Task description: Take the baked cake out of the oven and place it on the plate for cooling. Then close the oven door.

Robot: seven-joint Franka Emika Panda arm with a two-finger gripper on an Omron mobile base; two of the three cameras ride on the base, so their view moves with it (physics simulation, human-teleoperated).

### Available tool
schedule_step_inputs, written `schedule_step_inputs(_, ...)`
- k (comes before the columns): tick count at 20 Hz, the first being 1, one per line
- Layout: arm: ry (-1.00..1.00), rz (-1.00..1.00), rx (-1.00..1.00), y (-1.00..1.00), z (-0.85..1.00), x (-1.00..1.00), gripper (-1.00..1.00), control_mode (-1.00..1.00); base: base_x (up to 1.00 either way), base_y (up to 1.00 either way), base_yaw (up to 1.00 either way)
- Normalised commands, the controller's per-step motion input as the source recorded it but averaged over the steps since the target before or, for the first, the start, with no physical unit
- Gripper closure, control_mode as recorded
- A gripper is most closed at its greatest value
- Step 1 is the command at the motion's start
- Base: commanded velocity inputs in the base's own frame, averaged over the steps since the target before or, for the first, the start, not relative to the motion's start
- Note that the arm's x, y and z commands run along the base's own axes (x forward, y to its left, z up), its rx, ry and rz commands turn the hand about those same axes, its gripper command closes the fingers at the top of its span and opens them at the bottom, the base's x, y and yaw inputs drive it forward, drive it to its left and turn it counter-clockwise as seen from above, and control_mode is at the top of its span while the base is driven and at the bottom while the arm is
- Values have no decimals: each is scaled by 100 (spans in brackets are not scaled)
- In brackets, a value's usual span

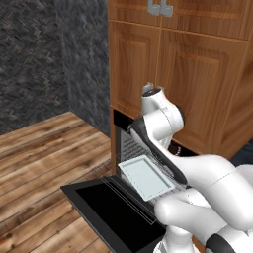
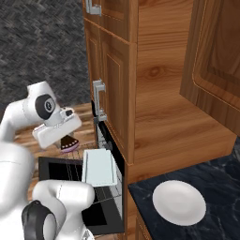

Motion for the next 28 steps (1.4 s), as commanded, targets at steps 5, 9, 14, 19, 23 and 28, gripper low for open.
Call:
schedule_step_inputs(5, 0, 0, -1, -55, 39, -15, 100, -100, 0, 0, 0)
schedule_step_inputs(9, 0, 0, 0, -73, 32, -29, 100, -100, 0, 0, 0)
schedule_step_inputs(14, 0, 0, 0, -75, 16, -40, 100, -100, 0, 0, 0)
schedule_step_inputs(19, -1, 0, 0, -69, 4, -57, 100, -100, 0, 0, 0)
schedule_step_inputs(23, 0, 0, 0, -72, 0, -32, 100, -100, 0, 0, 0)
schedule_step_inputs(28, 0, 2, 0, -79, 0, -3, 100, -100, 0, 0, 0)
